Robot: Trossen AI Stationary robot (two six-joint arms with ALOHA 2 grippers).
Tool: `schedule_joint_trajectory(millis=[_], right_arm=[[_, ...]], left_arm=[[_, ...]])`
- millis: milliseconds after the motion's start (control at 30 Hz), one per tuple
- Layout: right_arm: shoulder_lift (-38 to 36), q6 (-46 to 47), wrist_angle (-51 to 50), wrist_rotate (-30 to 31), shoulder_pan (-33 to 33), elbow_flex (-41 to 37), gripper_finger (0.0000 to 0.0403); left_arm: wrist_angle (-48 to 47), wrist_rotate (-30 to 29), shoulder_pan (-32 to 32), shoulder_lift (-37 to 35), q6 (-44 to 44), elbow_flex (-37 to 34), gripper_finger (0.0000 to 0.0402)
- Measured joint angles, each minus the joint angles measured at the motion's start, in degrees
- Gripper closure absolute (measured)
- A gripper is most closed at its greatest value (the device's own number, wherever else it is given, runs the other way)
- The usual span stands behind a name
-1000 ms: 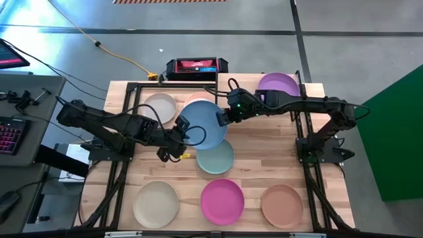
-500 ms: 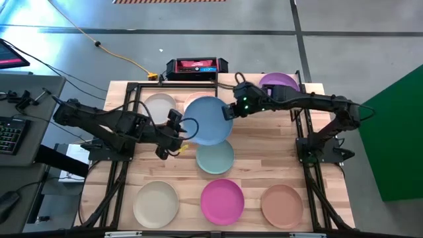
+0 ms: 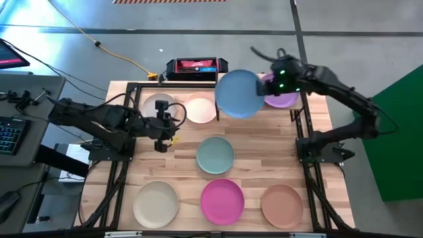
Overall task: Place and stack plates onto a shelf
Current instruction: Stack the blue plate on top of the purple plate on the shelf
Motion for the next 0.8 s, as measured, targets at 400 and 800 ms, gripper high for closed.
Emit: schedule_joint_trajectory(millis=[400,800], right_arm=[[-4.5,-10.7,-7.5,-9.1,-20.2,0.0,0.0403],[-4.4,-17.8,-8.5,-14.1,-29.0,0.0,0.0403]], left_arm=[[-1.7,0.0,4.5,0.1,-3.5,0.0,0.0280],[-4.3,0.0,8.2,0.1,-6.0,0.0,0.0280]])
